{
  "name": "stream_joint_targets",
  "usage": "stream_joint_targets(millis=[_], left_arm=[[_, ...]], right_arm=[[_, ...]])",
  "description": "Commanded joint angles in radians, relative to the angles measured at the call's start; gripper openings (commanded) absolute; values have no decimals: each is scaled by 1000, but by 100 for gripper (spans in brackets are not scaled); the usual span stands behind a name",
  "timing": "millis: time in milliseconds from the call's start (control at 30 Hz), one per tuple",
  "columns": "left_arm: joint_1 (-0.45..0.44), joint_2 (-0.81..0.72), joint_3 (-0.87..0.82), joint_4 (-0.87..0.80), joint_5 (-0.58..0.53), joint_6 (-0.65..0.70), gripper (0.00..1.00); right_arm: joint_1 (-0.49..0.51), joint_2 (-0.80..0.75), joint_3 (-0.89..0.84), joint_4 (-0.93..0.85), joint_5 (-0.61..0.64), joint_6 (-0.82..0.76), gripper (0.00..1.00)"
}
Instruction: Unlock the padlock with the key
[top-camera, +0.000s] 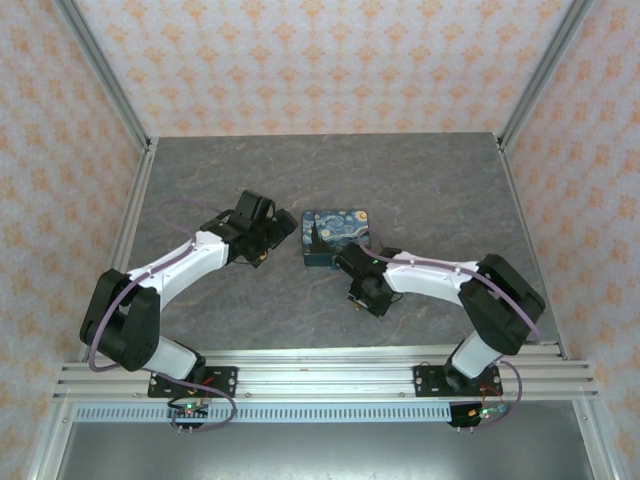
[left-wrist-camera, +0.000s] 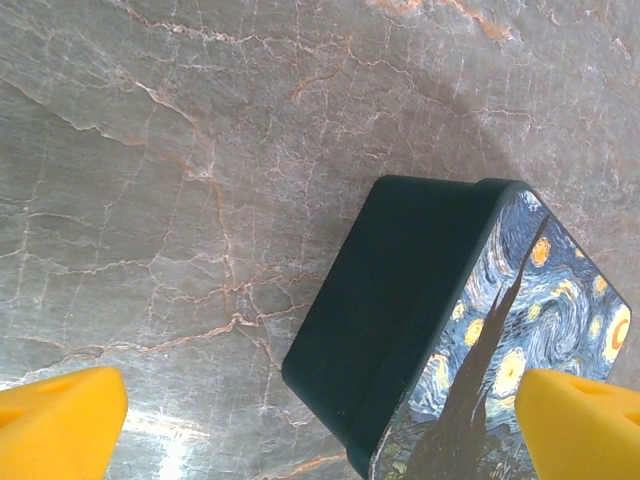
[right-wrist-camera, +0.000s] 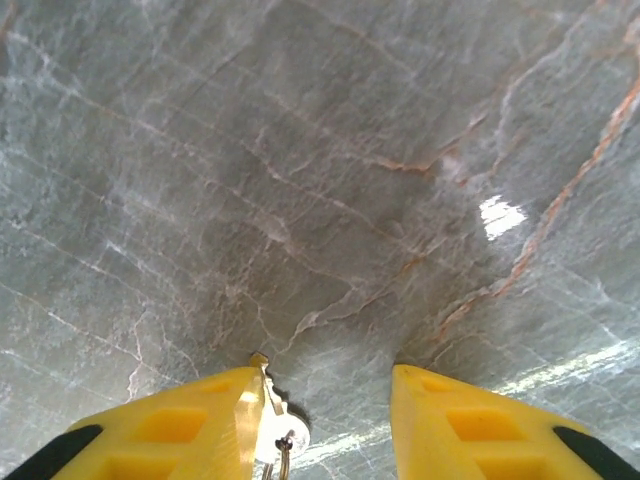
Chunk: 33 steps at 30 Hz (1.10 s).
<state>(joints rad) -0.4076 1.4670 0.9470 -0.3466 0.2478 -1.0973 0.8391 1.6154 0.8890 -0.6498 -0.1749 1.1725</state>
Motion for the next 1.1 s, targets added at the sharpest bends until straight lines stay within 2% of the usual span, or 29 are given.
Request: stream_joint_targets(millis=[0,233,500,667,900,1067], left_arm=[[15,14,-2,12,18,20,100],[24,-6,-8,-6,18,33,100],[24,-23,-24,-13,24,36,100],[24,-34,-33,-11,25,34,100],[23,-52,-44,-18,26,37,100],[22,-58,-52,-23,22,34,100]], right_arm=[[45,105,25,73,-93,-51,35],[54,134,44,49,-70,-94,22],[0,78,8,61,2,-160,0],[-57,28,-37,110,38,-192,0],[-95,-14,-37,89,110,-242,0],[-101,-40,-69,71,155,-205,0]])
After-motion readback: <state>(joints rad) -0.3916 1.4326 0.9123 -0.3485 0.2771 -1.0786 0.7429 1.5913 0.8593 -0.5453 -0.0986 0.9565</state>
